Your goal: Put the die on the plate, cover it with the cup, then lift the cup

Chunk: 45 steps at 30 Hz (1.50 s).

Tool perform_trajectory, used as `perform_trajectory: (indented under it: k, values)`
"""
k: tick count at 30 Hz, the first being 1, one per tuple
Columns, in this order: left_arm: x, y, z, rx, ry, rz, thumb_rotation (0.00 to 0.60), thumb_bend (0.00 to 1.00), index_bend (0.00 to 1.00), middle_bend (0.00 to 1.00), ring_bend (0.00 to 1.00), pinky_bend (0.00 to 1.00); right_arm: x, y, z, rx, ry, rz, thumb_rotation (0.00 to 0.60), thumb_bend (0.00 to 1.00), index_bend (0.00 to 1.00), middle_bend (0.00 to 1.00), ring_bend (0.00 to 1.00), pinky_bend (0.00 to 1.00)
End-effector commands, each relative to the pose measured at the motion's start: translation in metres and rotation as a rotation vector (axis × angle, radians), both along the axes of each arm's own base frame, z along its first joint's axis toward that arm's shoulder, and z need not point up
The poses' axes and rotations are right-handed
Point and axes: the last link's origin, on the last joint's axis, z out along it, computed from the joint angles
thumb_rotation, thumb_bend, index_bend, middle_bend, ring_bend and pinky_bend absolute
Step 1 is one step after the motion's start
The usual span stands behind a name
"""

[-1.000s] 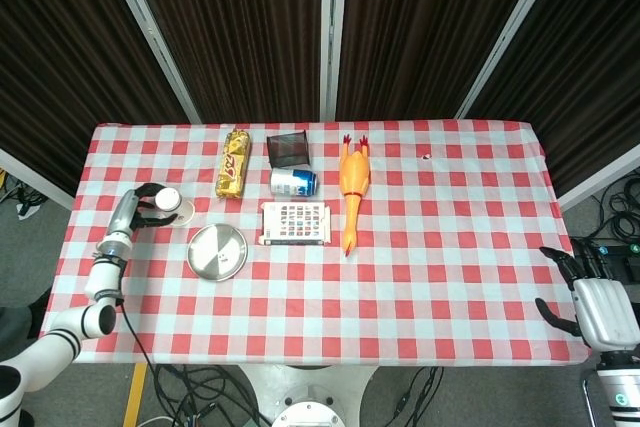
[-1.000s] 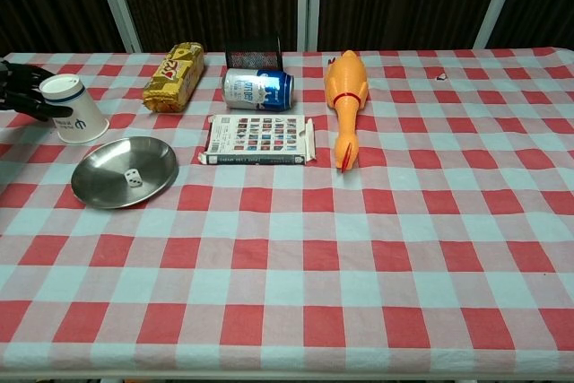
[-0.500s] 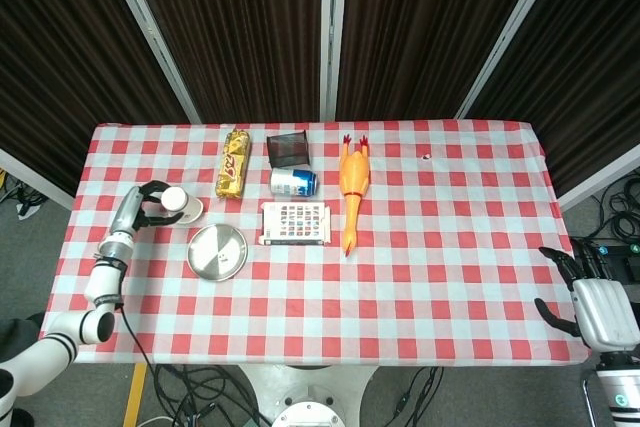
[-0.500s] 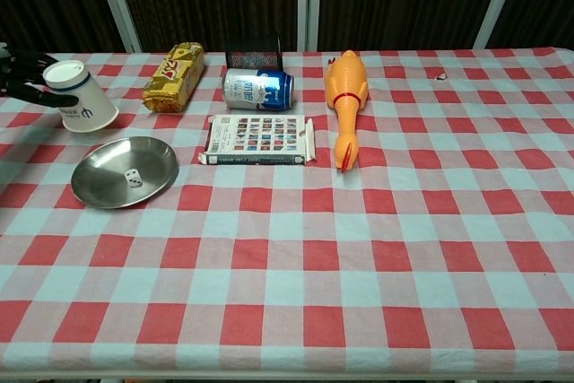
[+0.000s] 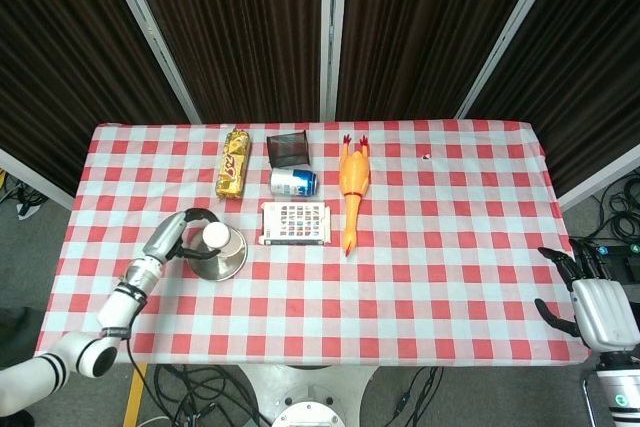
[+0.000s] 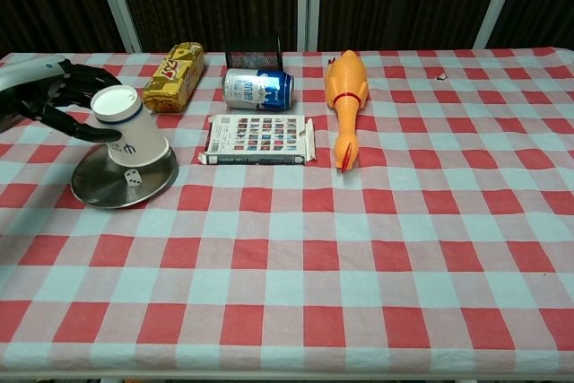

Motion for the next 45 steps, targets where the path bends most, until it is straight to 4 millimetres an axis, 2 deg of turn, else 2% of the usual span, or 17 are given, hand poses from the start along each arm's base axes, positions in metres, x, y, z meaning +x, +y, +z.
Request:
perform_trajectory:
  k: [1,12,25,33,41,45]
  values:
    - [0.003,-0.006,-0.006,-0.007,0.039,-0.03,0.6,0.2,0.49,0.39,0.23,0.2,-0.001,0.0,0.0,-0.002,-0.001,-0.002,0.6,0.2,0.18,0.24,0.0,0.01]
    - [-0.002,-0.017,-0.019,-0.03,0.093,-0.015,0.6,0.2,0.49,0.38,0.23,0.1,-0.001,-0.001,-0.001,0.003,-0.003,0.003,0.6,0.2,0.18,0.23,0.0,0.01]
    - [-0.029,0.001,-0.009,0.045,0.072,0.145,0.6,0.21,0.49,0.38,0.23,0.09,-0.001,0.001,0.0,0.002,-0.008,0.01,0.6,0.2,0.18,0.23,0.0,0.01]
    - [-0.012,-0.02,-0.016,-0.044,0.063,0.053,0.6,0.21,0.49,0.38,0.23,0.09,-0.002,0.003,0.0,0.001,-0.01,0.01,0.6,0.2,0.18,0.23,0.0,0.01]
    - [-0.023,-0.001,-0.005,0.031,0.085,0.118,0.6,0.21,0.49,0.38,0.23,0.09,-0.001,0.001,0.001,-0.004,-0.011,0.016,0.6,0.2,0.18,0.23,0.0,0.01]
    - [-0.027,0.0,-0.002,0.047,0.095,0.144,0.6,0.21,0.49,0.38,0.23,0.09,-0.001,0.001,0.0,-0.001,-0.015,0.014,0.6,0.2,0.18,0.23,0.0,0.01]
